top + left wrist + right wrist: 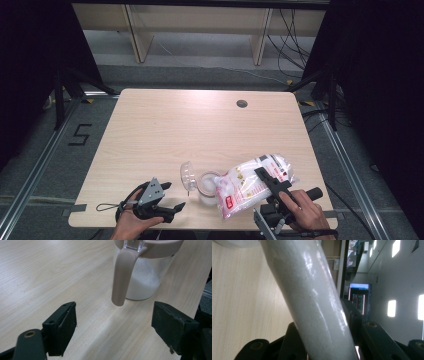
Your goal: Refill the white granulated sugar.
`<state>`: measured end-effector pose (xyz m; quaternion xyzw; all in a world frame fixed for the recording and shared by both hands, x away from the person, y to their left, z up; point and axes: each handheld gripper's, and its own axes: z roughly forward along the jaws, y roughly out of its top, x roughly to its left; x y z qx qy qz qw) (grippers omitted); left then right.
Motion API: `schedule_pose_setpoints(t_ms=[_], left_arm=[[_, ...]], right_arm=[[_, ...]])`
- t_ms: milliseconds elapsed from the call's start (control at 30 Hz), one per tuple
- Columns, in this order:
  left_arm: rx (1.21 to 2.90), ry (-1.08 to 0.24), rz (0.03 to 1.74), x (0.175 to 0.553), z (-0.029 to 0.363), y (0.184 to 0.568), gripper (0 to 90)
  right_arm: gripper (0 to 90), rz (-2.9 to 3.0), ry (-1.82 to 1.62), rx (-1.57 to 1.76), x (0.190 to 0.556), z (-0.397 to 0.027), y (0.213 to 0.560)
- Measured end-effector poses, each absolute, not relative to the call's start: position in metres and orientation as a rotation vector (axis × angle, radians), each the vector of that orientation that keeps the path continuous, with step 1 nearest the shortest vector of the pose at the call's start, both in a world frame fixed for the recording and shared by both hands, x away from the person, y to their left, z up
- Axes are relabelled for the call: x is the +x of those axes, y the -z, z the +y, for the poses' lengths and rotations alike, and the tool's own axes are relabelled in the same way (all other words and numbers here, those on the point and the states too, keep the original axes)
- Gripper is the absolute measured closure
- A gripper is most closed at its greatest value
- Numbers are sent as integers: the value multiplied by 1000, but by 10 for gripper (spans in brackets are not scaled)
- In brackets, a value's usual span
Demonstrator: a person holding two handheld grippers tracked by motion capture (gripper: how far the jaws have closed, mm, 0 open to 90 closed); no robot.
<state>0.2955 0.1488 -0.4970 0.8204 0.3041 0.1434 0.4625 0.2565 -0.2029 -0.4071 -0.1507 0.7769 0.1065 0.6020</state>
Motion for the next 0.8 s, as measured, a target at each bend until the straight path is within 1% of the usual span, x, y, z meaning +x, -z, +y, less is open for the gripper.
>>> schedule_pose_setpoints(t_ms=[200, 400, 800], left_arm=[[2031, -350, 744, 296, 149, 496, 198], [2031, -355, 740, 295, 148, 497, 198], [2041, -362, 735, 296, 149, 496, 198]], right_arm=[[696, 1811, -219, -356, 254, -207, 406], [697, 1800, -193, -414, 254, -202, 406], [699, 1823, -179, -385, 252, -202, 410]])
